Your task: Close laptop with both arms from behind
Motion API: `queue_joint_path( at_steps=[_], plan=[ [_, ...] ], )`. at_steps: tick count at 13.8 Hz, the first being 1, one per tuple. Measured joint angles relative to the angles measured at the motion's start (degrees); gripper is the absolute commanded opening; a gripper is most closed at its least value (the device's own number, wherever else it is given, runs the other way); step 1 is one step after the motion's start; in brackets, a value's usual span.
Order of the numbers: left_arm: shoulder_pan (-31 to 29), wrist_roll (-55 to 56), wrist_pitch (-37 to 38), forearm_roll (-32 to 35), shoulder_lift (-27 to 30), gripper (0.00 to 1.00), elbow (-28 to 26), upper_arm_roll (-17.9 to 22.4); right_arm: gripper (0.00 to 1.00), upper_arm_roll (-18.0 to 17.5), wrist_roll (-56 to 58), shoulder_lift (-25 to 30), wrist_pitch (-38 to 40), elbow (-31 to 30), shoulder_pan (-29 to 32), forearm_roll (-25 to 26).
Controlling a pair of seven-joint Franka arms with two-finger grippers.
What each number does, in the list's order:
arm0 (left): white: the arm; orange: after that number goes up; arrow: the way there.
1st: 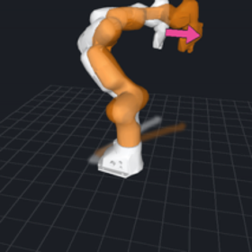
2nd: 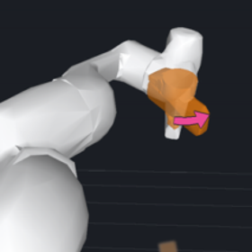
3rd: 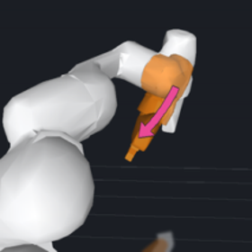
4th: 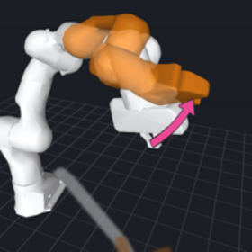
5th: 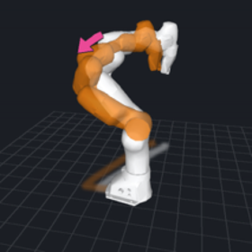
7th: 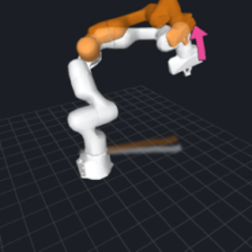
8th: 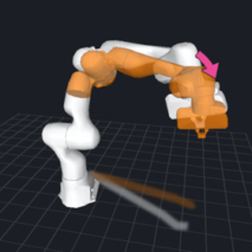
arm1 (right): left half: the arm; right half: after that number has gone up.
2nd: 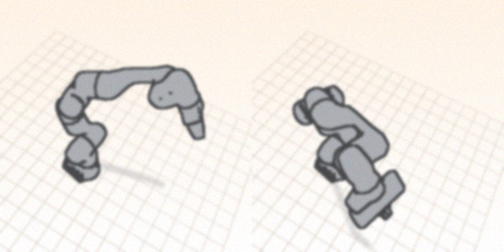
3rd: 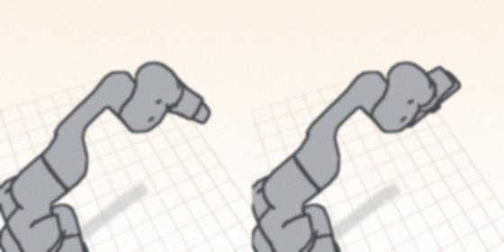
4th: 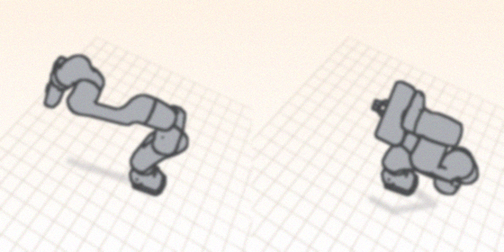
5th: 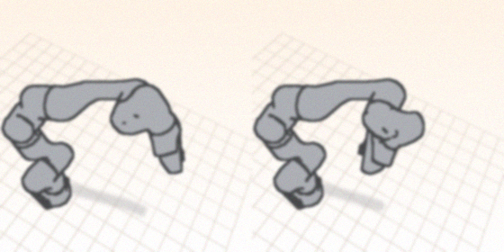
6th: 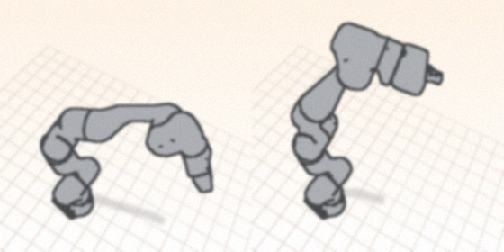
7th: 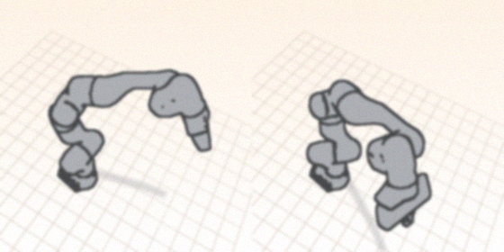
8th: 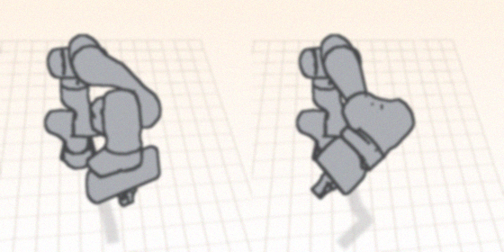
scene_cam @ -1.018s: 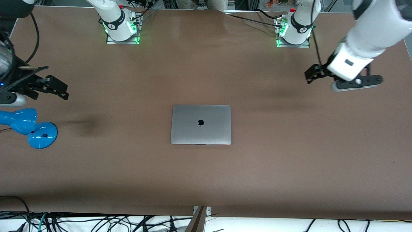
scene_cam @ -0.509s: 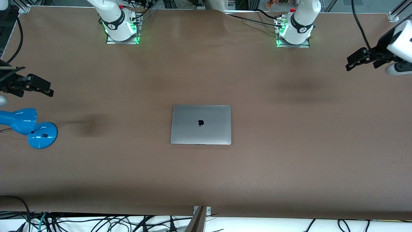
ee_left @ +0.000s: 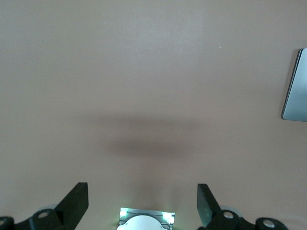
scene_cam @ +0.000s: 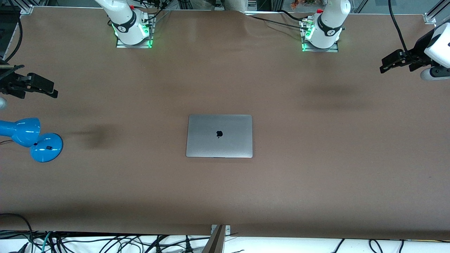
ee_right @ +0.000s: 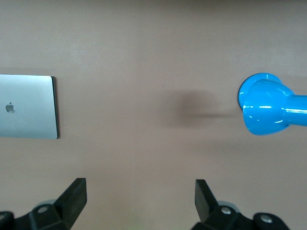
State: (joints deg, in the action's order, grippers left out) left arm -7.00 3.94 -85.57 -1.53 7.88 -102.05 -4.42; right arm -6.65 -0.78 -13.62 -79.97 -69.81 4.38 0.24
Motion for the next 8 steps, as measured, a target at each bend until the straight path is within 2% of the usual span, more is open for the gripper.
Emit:
queue_joint_path(
  at_steps=[2,8],
  plan=[
    [2.3,-0.3,0.0,0.0,0.0,1.0,-0.6,2.6,1.0,0.0,0.0,-0.1,0.1,0.0,0.0,0.0],
    [4.3,-0.5,-0.9,0.0,-1.4,1.0,-0.5,3.1,1.0,0.1,0.0,-1.2,0.4,-0.1,0.1,0.1]
  ],
)
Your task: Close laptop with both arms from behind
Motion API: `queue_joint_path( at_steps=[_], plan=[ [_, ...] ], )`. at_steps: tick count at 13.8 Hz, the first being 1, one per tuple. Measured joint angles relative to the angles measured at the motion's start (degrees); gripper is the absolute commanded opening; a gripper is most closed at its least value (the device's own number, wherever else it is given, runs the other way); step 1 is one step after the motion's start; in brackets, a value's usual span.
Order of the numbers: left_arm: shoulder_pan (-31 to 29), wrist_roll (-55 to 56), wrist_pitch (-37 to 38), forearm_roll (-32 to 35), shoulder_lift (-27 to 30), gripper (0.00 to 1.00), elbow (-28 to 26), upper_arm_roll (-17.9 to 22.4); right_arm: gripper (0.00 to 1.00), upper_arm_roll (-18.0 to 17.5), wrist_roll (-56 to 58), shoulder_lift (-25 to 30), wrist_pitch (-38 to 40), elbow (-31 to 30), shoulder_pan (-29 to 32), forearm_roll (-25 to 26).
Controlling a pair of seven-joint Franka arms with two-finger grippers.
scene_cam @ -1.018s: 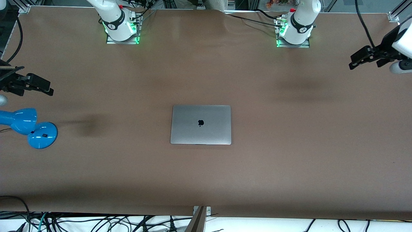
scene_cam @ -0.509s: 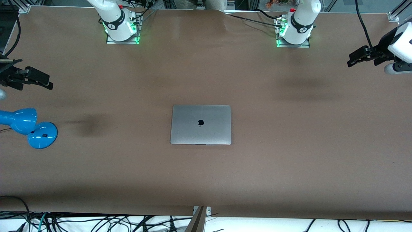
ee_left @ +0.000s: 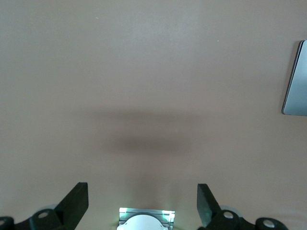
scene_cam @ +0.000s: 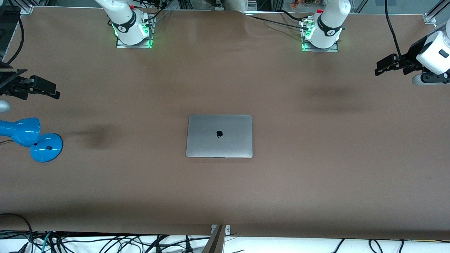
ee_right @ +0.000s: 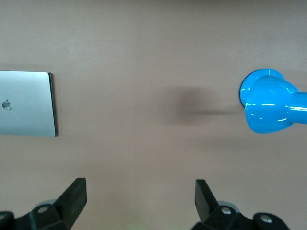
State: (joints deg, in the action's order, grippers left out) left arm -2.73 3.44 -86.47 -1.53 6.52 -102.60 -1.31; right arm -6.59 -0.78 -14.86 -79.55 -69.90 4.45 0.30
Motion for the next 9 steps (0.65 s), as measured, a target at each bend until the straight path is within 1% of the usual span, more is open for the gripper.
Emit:
queue_joint_path(
  at_steps=[9],
  plan=[
    [0.7,0.0,-0.1,0.0,-0.5,1.0,0.9,0.1,1.0,0.0,0.0,-2.3,0.0,0.0,0.0,0.1]
  ],
)
